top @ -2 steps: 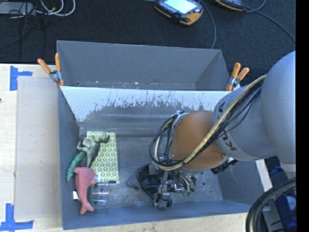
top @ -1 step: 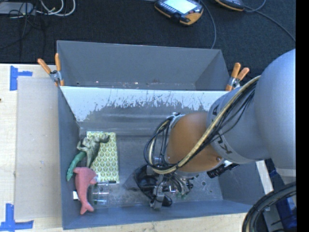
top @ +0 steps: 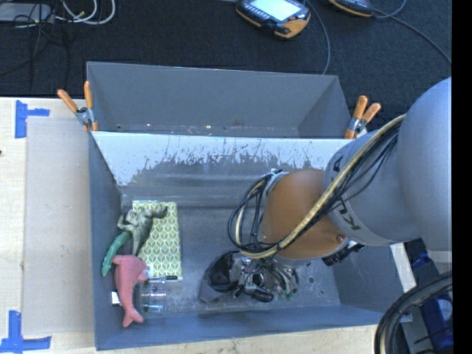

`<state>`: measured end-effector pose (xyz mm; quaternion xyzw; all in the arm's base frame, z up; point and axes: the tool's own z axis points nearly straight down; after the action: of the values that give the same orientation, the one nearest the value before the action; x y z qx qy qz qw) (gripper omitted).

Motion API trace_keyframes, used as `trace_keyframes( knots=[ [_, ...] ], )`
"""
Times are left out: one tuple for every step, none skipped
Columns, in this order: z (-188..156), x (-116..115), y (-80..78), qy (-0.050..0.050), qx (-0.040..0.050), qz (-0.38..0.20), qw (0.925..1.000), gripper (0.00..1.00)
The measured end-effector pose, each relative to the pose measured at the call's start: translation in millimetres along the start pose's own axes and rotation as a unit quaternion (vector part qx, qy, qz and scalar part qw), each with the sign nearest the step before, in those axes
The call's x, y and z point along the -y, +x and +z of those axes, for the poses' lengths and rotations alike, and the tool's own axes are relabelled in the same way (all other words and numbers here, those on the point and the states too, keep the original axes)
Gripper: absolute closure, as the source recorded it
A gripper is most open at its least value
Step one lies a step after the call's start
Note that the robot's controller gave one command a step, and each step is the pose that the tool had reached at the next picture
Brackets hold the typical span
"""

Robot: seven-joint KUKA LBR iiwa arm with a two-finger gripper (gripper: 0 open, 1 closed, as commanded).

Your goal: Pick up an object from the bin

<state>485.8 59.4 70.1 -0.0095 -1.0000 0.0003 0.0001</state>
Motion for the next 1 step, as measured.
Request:
trace_keyframes(
  knots=[
    [0.0, 0.0, 0.0, 0.000, 0.0000, 0.000, 1.0000, 1.00]
  ],
)
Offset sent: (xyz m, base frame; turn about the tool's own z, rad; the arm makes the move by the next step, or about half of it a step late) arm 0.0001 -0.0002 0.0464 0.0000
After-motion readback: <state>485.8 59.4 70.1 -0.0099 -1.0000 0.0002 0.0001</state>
